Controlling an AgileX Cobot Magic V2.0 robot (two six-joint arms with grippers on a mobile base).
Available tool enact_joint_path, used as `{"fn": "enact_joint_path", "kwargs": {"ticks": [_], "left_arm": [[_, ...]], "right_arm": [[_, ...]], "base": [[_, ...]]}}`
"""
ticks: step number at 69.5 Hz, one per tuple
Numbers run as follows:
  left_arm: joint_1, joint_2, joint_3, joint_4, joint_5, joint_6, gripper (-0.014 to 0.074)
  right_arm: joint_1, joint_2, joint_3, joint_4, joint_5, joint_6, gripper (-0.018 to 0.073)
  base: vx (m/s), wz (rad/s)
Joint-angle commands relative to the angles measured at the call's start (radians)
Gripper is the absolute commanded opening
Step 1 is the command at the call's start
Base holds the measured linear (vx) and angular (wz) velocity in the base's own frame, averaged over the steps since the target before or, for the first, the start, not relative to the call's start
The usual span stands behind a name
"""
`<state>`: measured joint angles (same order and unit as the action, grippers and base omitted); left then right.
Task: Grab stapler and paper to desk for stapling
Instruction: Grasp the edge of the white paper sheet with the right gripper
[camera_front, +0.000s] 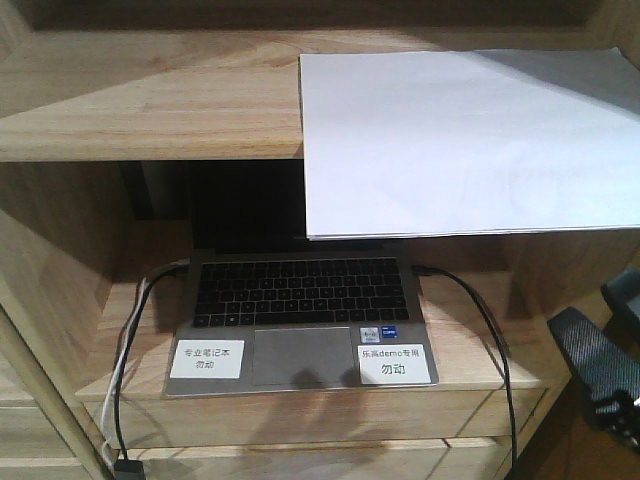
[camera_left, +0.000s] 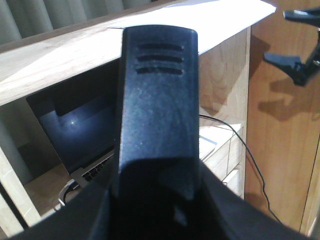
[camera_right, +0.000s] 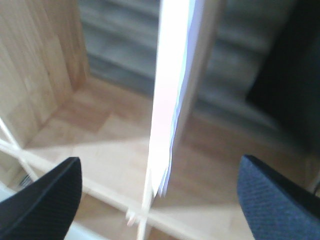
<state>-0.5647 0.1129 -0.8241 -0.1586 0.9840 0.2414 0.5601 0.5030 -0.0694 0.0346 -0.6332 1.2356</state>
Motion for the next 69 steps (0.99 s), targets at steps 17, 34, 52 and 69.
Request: {"fn": "enact_joint_path", "kwargs": {"ticks": [17,34,52,69], "left_arm": [[-0.003,0.019,-0.024,-0.018,-0.114,-0.005,-0.0006],[-0.003,0.019,-0.024,-0.018,-0.114,-0.005,-0.0006],[-0.003,0.019,-0.024,-0.018,-0.115,-0.005,-0.0006],[-0.003,0.019,-0.024,-0.018,-0.115,-0.005,-0.0006]], "right_arm": [[-0.005,0.261,-0.027,0.036,-0.390,-0.059,0.0594],[-0.005,0.482,-0.041,0.035,-0.678,-0.004,0.0594],[-0.005,0.577,-0.139,-0.018,-0.712,-0.013,0.0594],[-0.005,0.577,-0.202,0.012,-0.711,-0.076,0.0594]], "base": [[0.00,0.00],[0.00,0.00],[0.00,0.00],[0.00,0.00]]}}
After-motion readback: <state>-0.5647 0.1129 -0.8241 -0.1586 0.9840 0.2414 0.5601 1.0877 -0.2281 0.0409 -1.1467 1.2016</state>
